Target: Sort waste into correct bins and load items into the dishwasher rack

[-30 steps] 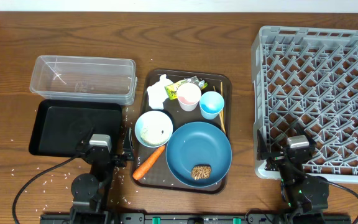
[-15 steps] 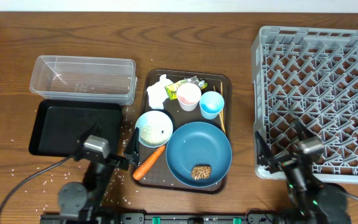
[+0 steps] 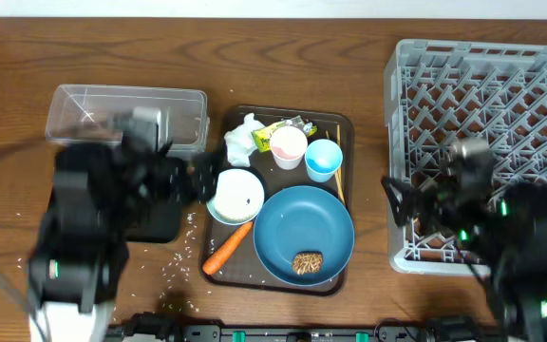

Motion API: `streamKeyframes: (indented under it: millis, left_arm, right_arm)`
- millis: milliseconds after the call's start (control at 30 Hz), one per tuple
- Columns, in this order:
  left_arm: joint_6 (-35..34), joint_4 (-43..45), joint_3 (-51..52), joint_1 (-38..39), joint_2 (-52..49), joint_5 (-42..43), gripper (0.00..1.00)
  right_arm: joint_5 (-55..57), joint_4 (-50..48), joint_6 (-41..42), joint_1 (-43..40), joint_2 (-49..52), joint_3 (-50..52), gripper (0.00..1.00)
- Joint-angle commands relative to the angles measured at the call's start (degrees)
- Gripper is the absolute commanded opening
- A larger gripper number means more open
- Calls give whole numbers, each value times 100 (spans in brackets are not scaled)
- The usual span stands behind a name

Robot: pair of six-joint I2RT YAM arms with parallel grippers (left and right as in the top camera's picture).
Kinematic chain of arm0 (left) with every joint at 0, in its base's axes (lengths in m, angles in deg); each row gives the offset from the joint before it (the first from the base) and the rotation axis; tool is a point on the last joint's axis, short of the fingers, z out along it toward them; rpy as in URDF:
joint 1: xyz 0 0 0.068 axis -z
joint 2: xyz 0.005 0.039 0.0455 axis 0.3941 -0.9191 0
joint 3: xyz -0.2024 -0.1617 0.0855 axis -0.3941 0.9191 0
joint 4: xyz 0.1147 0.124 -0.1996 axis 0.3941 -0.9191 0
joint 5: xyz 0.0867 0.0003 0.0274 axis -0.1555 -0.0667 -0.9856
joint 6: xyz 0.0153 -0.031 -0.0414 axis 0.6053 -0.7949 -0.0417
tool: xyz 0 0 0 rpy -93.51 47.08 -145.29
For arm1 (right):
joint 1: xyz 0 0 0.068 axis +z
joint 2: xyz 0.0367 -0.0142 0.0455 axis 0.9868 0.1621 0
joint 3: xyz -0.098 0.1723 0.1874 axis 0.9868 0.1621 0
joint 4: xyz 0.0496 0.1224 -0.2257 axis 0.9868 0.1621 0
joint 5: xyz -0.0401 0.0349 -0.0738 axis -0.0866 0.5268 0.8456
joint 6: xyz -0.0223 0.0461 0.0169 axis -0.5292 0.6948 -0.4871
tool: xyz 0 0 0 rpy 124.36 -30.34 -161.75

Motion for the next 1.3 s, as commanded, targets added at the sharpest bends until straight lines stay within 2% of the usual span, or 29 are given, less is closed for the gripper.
streamKeyframes:
  millis: [0, 167, 267, 333, 433, 533, 633, 700, 800, 867, 1000, 1167, 1267]
  left_arm:
    - [-9, -260, -584, 87, -846, 238, 98]
    - [-581, 63, -632, 107, -1790, 855, 98]
    - [-514, 348, -632, 160, -2190, 1246, 98]
    - [-459, 393, -632, 297, -2420, 951, 98]
    - [-457, 380, -632, 619, -2747, 57, 98]
    - [-455, 433, -632, 1025, -3088, -632, 99]
    - [-457, 531, -632, 1471, -3464, -1290, 90]
    - [-457, 612, -632, 1727, -3709, -1792, 80]
    - [-459, 859, -632, 2017, -4146, -2503, 78]
    - [-461, 1113, -629, 2076, -4406, -2496, 78]
    - [-535, 1438, -632, 2094, -4809, -2496, 71]
    - [-662, 1731, -629, 2096, -5075, -2387, 46]
    - [-713, 1829, -629, 2094, -5134, -2264, 38]
  right_arm:
    - [-186, 203, 66, -76, 748, -612, 99]
    - [-811, 201, 68, -79, 1414, -763, 99]
    - [-605, 238, 304, -83, 1576, -763, 99]
    - [37, 269, 1051, -94, 1600, -763, 99]
    - [918, 413, 2022, -129, 1572, -763, 99]
    - [1104, 483, 2179, -138, 1572, -763, 99]
    - [1104, 577, 2186, -138, 1572, -763, 99]
    - [1104, 669, 2186, -138, 1572, -763, 99]
    - [1102, 866, 2186, -138, 1572, -763, 99]
    - [1102, 1012, 2184, -138, 1572, -761, 99]
    - [1102, 1270, 2181, -138, 1572, -761, 99]
    - [1102, 1436, 2164, -138, 1572, -758, 99]
    - [1102, 1445, 2164, -138, 1572, -758, 99]
